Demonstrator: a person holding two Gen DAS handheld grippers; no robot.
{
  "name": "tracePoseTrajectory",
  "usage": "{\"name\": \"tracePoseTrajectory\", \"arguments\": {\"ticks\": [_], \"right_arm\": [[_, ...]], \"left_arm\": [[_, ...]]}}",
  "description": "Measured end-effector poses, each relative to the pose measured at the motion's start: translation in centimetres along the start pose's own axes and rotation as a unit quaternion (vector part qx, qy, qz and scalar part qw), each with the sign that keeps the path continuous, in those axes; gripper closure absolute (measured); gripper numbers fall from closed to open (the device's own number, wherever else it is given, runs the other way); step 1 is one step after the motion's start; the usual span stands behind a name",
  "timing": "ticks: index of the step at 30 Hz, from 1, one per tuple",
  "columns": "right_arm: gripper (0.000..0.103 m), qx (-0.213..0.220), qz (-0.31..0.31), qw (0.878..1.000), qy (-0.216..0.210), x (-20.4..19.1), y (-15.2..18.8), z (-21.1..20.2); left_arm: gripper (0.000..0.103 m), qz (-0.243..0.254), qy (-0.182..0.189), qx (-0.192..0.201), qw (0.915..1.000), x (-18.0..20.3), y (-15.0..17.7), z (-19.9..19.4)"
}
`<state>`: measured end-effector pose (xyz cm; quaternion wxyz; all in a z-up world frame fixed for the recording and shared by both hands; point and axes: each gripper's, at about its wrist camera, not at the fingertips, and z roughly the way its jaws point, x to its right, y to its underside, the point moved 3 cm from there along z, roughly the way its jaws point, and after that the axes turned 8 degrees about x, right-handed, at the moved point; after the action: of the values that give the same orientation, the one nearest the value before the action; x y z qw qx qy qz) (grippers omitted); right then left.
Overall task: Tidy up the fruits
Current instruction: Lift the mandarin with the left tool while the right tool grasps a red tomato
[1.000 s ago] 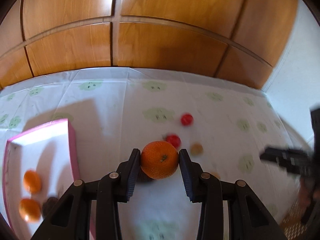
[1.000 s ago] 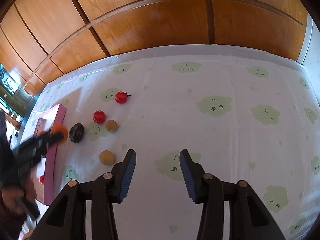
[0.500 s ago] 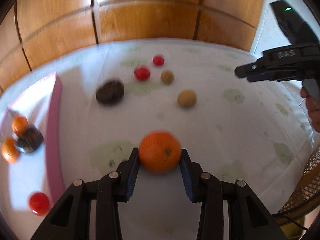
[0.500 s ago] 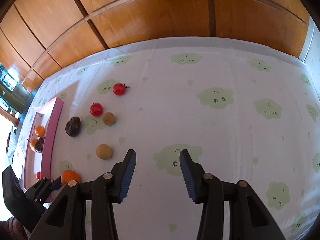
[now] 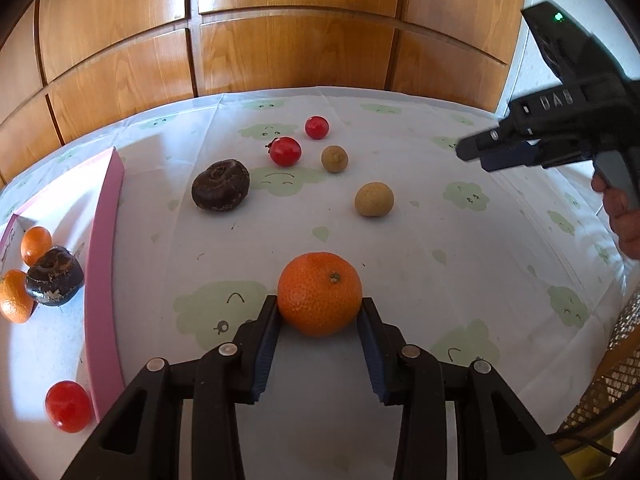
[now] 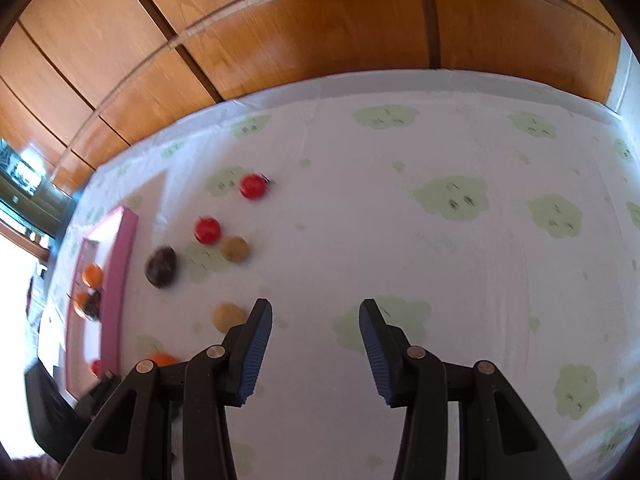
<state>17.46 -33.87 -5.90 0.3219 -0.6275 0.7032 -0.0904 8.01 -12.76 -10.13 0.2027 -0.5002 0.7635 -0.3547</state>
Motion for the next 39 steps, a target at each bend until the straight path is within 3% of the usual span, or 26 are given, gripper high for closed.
{"name": "tracePoseTrajectory", "arguments": {"ticks": [8,20,21,22,23,31,39], "right_arm": [[0.057,-0.012,-0.001,1.000,-0.017,-4.1,-4.7,5.2],[0.057,-0.050,0.042,0.998,0.015,-4.5,-7.7,12.5],[0.061,-0.053,0.040,0.998,0.016,-4.6,-7.6,12.8],[0.075,-0.062,0.032,0.997,0.018,-4.7,-7.5,13.1],[0.077,-0.064,0.026,0.997,0.019,-4.8,-7.4,13.2],[0.077,-0.040,-0.028,0.999,0.023,-3.8,-6.6,8.2],[0.077,-0.043,-0.065,0.995,0.064,0.9,-2.3,1.4]], "left_arm": [[0.063,-0.003,0.005,0.010,0.9999,-0.1,0.1,0.0],[0.064,-0.010,0.015,0.019,0.9997,-0.3,0.2,0.0],[0.064,-0.011,0.015,0.019,0.9997,-0.3,0.2,0.0],[0.064,-0.011,0.016,0.019,0.9996,-0.3,0.2,0.0],[0.064,-0.011,0.016,0.019,0.9996,-0.3,0.2,0.0],[0.064,-0.011,0.017,0.019,0.9996,-0.4,0.2,0.1],[0.065,-0.028,0.039,0.013,0.9987,-1.0,-0.1,0.1]]}}
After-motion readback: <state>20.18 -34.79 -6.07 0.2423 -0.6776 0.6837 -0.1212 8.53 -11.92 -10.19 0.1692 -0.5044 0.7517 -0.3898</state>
